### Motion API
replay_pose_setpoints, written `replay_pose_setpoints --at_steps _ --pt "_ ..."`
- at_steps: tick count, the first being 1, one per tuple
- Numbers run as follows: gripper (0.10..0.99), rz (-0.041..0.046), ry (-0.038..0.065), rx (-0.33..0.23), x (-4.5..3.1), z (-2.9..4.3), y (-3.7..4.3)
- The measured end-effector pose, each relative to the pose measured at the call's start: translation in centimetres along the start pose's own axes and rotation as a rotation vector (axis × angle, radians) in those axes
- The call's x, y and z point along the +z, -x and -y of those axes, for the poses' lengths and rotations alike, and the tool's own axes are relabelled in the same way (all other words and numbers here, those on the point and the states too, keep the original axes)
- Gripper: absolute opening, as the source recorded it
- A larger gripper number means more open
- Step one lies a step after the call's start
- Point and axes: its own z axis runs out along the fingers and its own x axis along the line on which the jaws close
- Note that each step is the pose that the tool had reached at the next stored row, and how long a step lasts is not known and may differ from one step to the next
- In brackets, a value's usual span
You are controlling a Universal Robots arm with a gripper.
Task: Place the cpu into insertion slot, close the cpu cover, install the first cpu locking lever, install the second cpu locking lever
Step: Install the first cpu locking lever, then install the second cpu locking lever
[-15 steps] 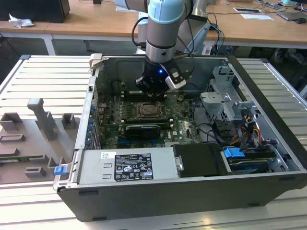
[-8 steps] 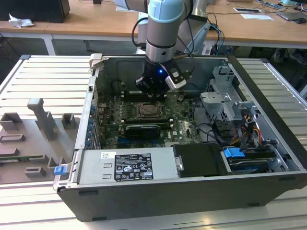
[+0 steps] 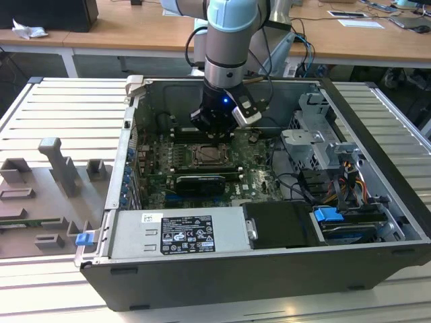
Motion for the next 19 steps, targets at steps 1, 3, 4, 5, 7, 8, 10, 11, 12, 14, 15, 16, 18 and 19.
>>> replay_pose_setpoints --at_steps 1,3,4,5,7,8,10,11,12,14,15,16,18,19 --pt "0.106 0.0014 0.008 0.000 0.05 -0.05 0.04" --pt "0.106 0.0016 0.014 0.000 0.06 -0.06 0.05" --pt "0.106 0.0018 0.014 0.000 0.03 -0.06 0.05" --pt "0.106 0.0022 0.015 0.000 -0.10 -0.08 0.05" --pt "0.106 0.0015 0.014 0.000 -1.03 -0.12 0.04" --pt "0.106 0.0015 0.014 0.000 -1.17 -0.13 0.04" --pt "0.106 0.0015 0.014 0.000 -1.20 0.03 0.02" --pt "0.106 0.0015 0.014 0.000 -1.20 0.06 0.02" --pt "0.106 0.0015 0.014 0.000 -1.20 0.10 0.01" --pt "0.106 0.0015 0.014 0.000 -1.21 0.22 0.00" --pt "0.106 0.0015 0.014 0.000 -1.21 0.26 0.00" --pt "0.106 0.0015 0.014 0.000 -1.21 0.29 0.00" --pt "0.106 0.0015 0.014 0.000 -1.22 0.34 -0.01" --pt "0.106 0.0014 0.014 0.000 -1.22 0.38 -0.01"
